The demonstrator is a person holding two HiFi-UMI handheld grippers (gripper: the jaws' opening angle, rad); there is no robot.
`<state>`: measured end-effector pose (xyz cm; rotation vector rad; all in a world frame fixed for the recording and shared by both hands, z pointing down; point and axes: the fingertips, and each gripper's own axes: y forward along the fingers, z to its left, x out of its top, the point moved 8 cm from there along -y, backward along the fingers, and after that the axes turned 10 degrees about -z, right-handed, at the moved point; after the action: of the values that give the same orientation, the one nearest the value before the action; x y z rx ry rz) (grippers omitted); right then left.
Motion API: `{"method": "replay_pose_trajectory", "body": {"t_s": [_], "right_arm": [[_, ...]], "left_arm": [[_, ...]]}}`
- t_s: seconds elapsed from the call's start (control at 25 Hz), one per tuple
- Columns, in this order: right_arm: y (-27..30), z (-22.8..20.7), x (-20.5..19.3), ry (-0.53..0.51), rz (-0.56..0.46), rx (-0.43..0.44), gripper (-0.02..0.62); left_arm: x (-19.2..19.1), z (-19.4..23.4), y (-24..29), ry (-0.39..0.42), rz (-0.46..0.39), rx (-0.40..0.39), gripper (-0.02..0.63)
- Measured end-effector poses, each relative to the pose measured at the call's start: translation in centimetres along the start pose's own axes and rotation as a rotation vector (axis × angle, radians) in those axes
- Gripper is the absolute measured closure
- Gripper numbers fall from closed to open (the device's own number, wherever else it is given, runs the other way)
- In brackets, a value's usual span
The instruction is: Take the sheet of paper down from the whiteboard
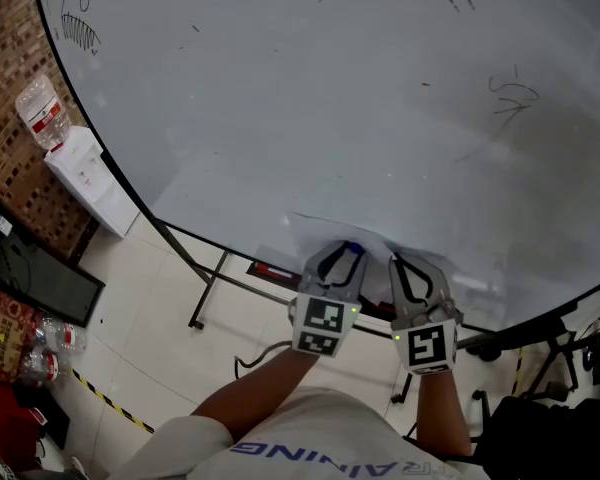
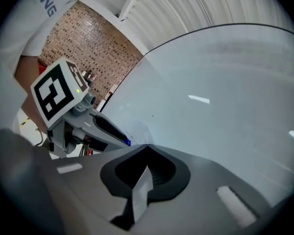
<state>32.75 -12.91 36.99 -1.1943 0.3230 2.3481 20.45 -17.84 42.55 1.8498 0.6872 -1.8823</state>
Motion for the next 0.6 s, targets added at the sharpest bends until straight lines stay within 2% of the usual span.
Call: {"method": "replay_pose_trajectory", "body": {"t_s": [0.32, 0.44, 0.6], "right_arm": [[-2.5, -1.0, -1.6, 0.251, -0.033, -0.074, 0.588], [-4.4, -1.5, -3.0, 0.331, -0.022, -0.134, 0.588], [-7.0, -1.9, -4.1, 0.387, 0.0, -0.234, 0.588]], "left_arm": [[0.0, 2.1, -2.7, -0.091, -0.024, -0.028, 0.477], [0.4, 3.7, -4.5, -0.132, -0.034, -0.013, 0.477], [1.1, 6.4, -7.4, -0.133, -0.046, 0.001, 0.477]]}}
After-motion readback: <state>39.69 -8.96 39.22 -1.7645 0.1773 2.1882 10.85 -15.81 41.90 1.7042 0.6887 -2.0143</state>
